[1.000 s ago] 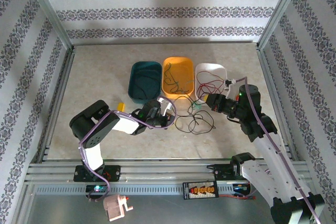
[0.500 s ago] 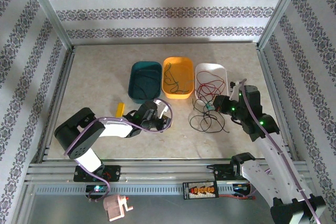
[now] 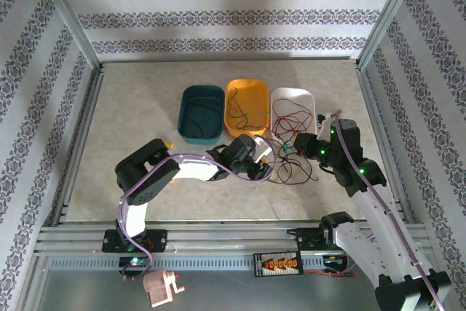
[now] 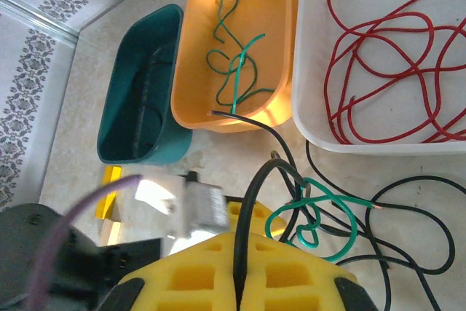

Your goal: Untangle the cables

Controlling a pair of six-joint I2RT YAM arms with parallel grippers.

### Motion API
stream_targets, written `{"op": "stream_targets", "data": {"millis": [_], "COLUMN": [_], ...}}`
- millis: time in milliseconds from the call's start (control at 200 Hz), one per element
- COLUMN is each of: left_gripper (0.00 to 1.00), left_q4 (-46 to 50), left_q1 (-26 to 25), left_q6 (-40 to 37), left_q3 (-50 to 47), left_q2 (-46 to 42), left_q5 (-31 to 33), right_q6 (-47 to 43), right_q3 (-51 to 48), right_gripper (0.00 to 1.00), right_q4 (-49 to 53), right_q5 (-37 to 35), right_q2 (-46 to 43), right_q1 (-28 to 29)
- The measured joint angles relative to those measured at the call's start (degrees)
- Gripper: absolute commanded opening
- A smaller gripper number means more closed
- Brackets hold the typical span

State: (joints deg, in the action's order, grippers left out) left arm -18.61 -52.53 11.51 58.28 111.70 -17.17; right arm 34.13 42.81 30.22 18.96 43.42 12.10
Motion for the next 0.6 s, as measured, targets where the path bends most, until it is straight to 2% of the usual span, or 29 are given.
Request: {"op": "stream_targets", "data": {"millis": [195,350,600], "left_gripper": [0.40,0.00,0.00], "left_q4": [3.7,6.6,7.2], "left_q1": [-3.1,-4.3,-6.0], "left_q6": [-3.3,-5.3,-5.2], "left_q3": [3.5,5.6,5.5], "left_q2": [3.2,4.3,4.5], "left_q5": [11.7,19.0,25.4], "right_q6": [0.2,0.4,1.0], "right_q3": [-0.3,-0.6,-0.6], "right_gripper": [0.00,0.00,0.01], "right_q4": [0.0,0.0,0.0], "right_q5": [0.2,-0.1,-1.6], "right_q2": [-0.9,-2.5,-4.2], "right_q1": [0.0,0.0,-0.8]}}
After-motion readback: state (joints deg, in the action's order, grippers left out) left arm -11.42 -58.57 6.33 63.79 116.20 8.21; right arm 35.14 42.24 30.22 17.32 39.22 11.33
